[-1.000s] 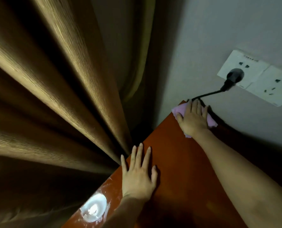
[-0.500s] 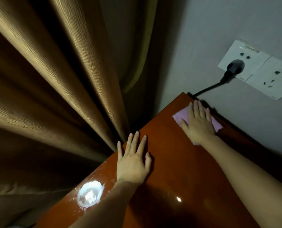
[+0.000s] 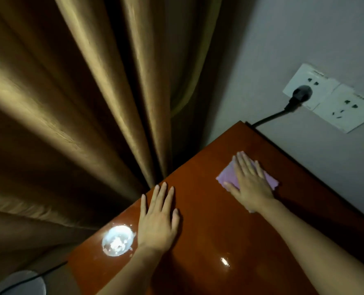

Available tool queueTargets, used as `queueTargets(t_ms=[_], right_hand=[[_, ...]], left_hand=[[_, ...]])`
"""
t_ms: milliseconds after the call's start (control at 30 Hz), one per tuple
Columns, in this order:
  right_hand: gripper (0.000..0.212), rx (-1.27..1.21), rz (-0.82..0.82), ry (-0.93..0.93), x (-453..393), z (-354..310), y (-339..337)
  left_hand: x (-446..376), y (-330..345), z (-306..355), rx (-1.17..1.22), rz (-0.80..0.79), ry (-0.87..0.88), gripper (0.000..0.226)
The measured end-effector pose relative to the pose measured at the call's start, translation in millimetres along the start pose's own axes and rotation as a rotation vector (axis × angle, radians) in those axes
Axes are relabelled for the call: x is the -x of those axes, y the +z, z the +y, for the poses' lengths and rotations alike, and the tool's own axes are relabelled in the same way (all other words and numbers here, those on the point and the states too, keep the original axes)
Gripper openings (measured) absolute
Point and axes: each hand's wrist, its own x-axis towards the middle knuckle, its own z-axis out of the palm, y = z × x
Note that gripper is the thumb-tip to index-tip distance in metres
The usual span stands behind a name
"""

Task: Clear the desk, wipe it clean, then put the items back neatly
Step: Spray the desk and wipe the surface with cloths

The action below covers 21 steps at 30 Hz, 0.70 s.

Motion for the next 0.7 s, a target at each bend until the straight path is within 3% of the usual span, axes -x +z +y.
queueTargets(t_ms=[100, 133, 300, 433, 567, 633, 700], right_hand=[[0.087, -0.105, -0.057, 0.312, -31, -37, -7], [0.084, -0.111, -0.041, 0.334, -40, -54, -8], [0.088, -0.065, -0.004, -0.085, -16, -115, -3], [0.081, 0.002, -0.035, -0.241, 39, -76, 9], [0.089, 0.064, -0.037, -0.051, 21, -53, -2], [0.084, 0.049, -0.117, 0.143, -8, -74, -13], [0.081, -0.005, -0.093, 0.179, -24, -113, -21]], left_hand=[[3, -2, -2, -0.011, -0.014, -0.015, 0.056], [3, -2, -2, -0.004, -0.005, -0.018, 0.056], [8, 1, -11, 0.030, 0.038, -0.004, 0.061], [38, -2, -30, 0.004, 0.021, -0.068, 0.056], [67, -10, -41, -0.026, -0.036, -0.103, 0.053], [70, -13, -39, 0.002, -0.048, -0.136, 0.053], [71, -14, -38, 0.022, -0.015, -0.133, 0.054]])
